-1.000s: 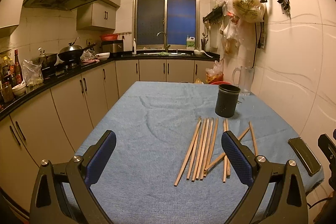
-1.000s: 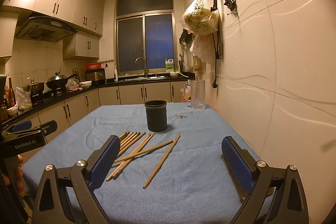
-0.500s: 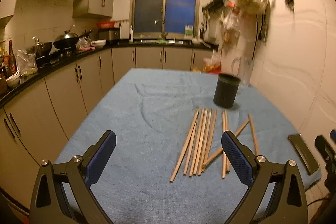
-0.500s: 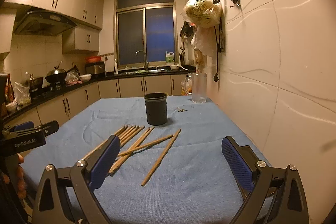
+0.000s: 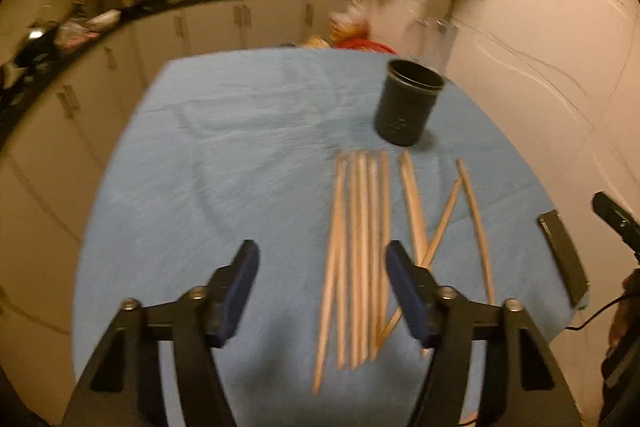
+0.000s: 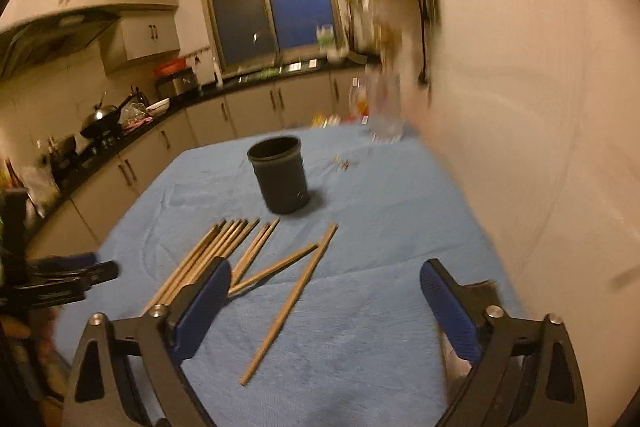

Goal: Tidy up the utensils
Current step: 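Lower the left gripper onto the wooden chopsticks and close on one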

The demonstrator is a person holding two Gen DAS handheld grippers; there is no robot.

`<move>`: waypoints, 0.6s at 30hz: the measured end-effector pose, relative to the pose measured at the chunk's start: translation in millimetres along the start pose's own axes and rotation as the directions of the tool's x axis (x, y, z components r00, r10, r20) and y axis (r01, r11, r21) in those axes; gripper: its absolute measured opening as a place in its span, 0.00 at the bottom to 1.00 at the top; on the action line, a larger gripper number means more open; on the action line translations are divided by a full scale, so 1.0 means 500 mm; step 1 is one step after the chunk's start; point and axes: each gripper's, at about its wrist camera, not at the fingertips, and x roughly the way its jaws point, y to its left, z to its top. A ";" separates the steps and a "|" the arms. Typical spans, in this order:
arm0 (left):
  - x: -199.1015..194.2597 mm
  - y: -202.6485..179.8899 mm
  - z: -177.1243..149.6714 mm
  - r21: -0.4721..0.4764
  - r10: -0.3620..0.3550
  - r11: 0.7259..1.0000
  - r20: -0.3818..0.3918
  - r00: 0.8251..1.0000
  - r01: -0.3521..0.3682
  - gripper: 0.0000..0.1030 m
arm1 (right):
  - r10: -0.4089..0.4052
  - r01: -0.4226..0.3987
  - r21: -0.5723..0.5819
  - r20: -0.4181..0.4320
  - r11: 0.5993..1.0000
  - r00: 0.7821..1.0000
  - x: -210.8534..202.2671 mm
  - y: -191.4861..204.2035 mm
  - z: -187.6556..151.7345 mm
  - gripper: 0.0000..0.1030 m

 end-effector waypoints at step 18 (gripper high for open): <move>0.249 0.003 0.127 -0.062 -0.150 0.988 -0.197 0.969 0.140 0.15 | 0.207 -0.132 0.234 -0.331 0.963 0.921 0.271 -0.053 0.066 0.41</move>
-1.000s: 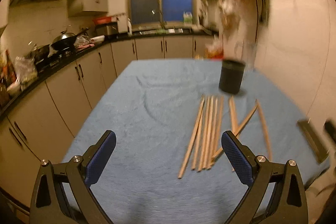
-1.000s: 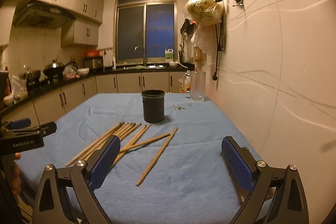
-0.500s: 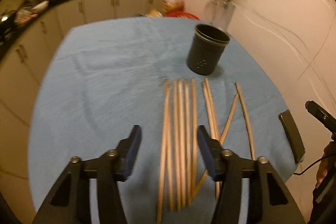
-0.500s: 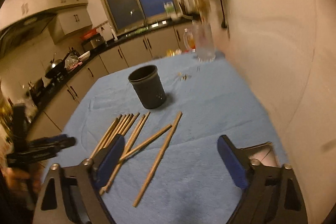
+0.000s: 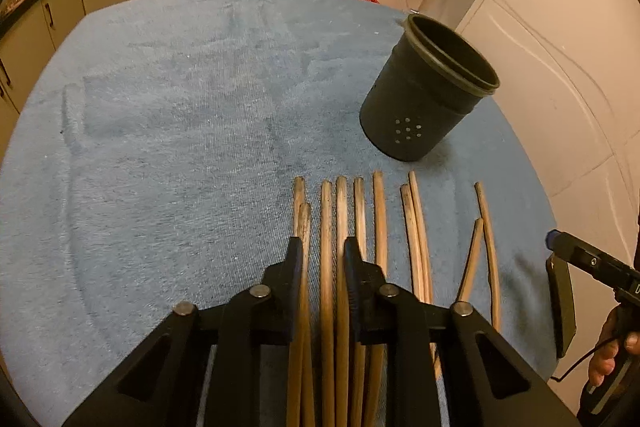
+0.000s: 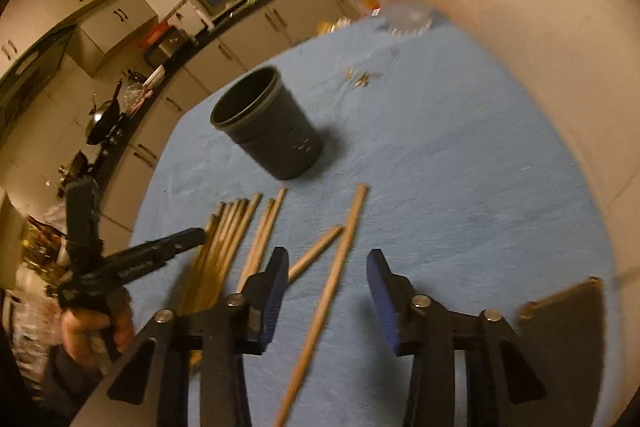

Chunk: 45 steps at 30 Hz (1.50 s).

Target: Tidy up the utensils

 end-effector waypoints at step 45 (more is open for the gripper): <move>-0.016 0.127 -0.014 -0.153 -0.107 0.982 0.047 0.993 0.113 0.01 | -0.353 0.318 -0.235 -0.121 0.918 0.928 0.328 0.235 0.109 0.10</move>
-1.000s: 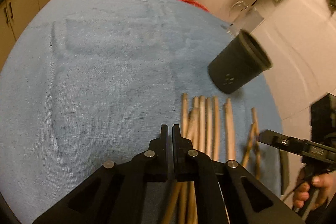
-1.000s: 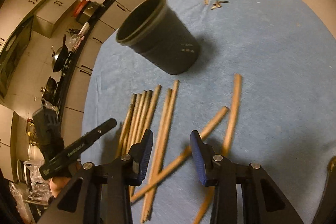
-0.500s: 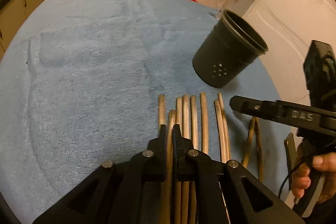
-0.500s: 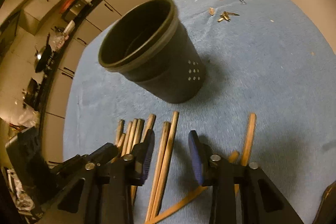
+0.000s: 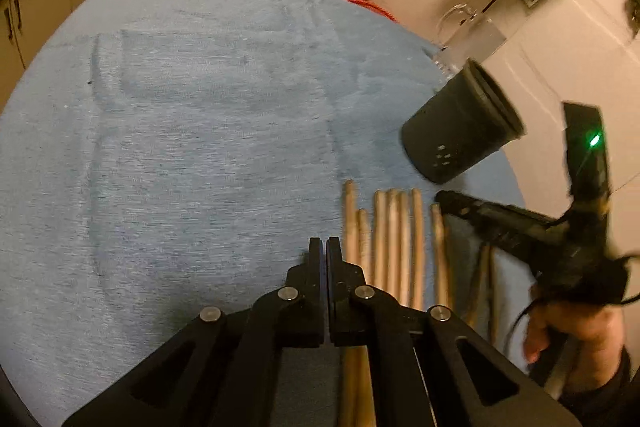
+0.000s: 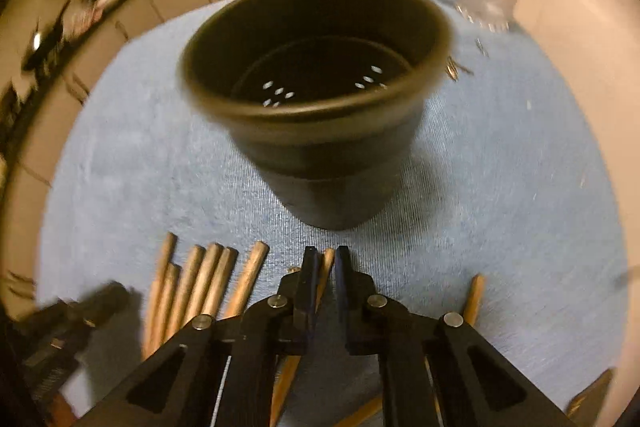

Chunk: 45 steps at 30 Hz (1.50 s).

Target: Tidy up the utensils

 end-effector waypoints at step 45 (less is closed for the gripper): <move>-0.279 -0.182 0.048 0.190 -0.008 0.981 0.276 0.961 -0.047 0.00 | 0.335 -0.277 -0.206 0.347 0.938 0.876 -0.357 -0.045 -0.094 0.06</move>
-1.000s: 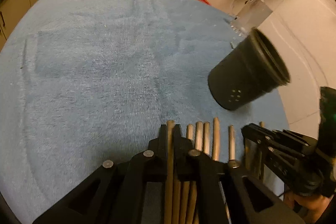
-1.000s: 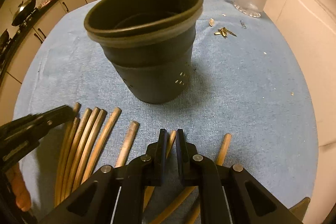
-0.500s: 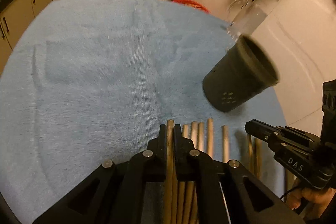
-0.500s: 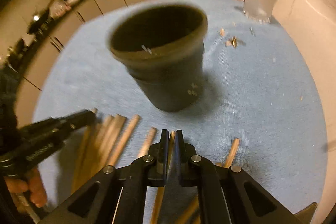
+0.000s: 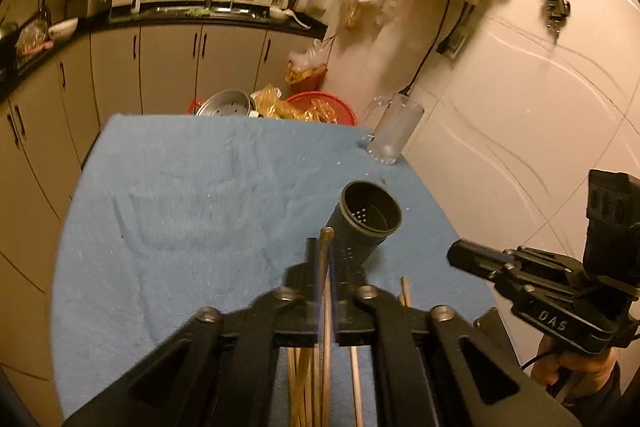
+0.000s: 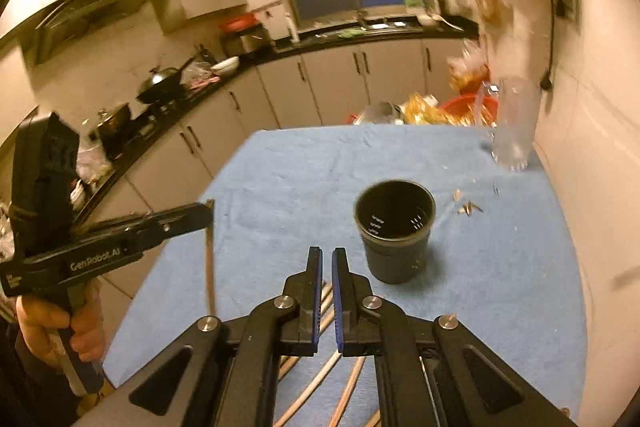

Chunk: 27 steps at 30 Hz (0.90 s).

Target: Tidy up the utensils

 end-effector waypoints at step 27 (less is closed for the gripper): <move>0.392 0.087 -0.023 -0.051 0.063 0.995 -0.361 0.930 -0.087 0.01 | -0.266 0.237 -0.121 -0.387 0.964 0.883 0.346 -0.061 -0.103 0.09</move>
